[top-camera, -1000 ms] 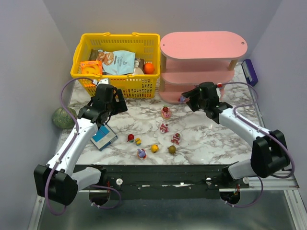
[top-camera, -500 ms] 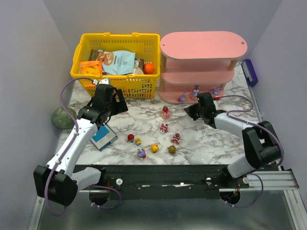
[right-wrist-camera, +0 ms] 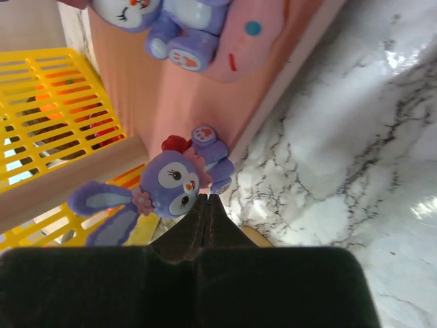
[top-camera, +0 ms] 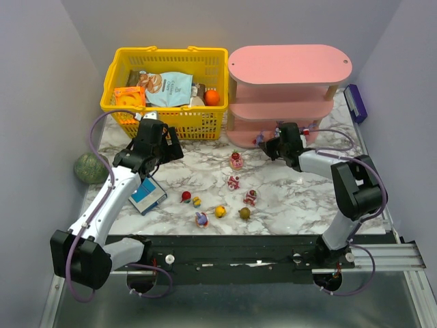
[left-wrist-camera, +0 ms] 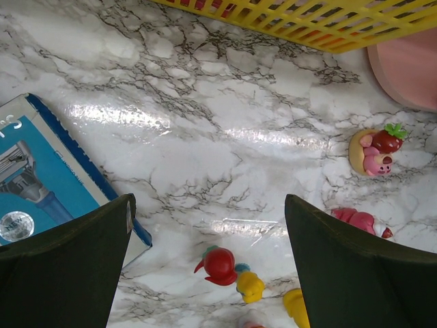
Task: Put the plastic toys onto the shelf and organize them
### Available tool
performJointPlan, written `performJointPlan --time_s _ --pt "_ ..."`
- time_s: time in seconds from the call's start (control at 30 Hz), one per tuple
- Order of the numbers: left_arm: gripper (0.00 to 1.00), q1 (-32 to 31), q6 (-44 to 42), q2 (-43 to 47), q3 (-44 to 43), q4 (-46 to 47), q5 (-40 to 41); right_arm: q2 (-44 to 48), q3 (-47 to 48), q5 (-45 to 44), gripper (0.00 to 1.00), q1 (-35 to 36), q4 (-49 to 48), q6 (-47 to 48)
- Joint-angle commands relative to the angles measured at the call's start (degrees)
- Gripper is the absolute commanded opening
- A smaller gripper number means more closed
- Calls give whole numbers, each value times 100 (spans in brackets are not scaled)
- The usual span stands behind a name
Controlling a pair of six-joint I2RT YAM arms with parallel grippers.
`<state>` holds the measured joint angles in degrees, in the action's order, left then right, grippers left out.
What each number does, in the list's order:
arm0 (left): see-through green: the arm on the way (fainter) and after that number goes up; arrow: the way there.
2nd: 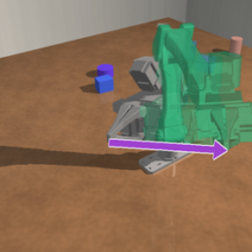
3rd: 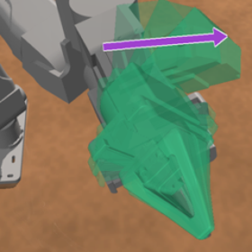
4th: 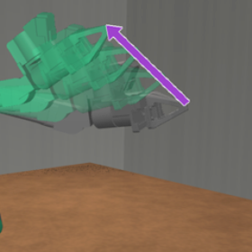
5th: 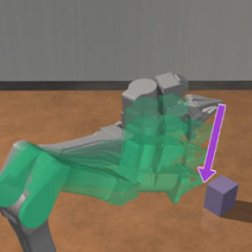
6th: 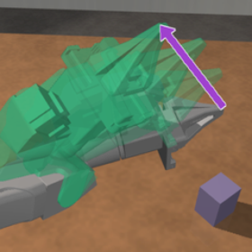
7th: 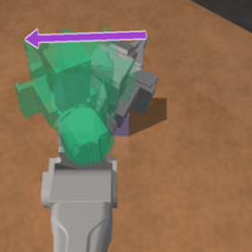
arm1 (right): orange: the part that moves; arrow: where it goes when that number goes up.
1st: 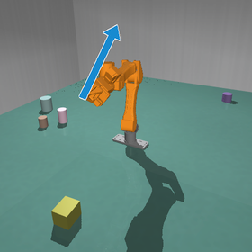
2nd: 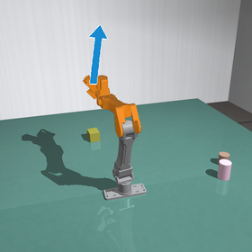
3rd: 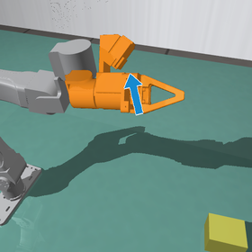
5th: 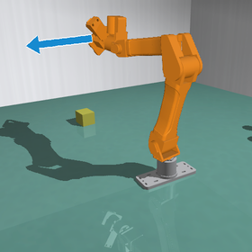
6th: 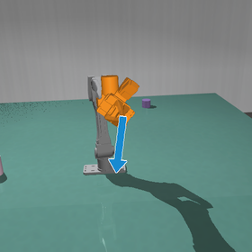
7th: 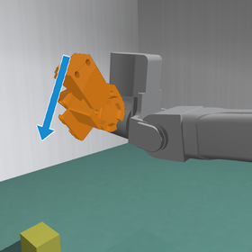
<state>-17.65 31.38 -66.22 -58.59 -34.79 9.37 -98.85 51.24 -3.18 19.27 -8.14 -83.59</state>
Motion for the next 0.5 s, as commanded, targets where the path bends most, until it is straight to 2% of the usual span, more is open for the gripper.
performJointPlan --time_s 0.0,0.47 --pt "99 -2 -17 -93 -56 95 -23 -258 272 142 1 -37 -188 -43" --pt "99 -2 -61 -199 -100 77 13 -521 465 204 1 -37 -223 -131"
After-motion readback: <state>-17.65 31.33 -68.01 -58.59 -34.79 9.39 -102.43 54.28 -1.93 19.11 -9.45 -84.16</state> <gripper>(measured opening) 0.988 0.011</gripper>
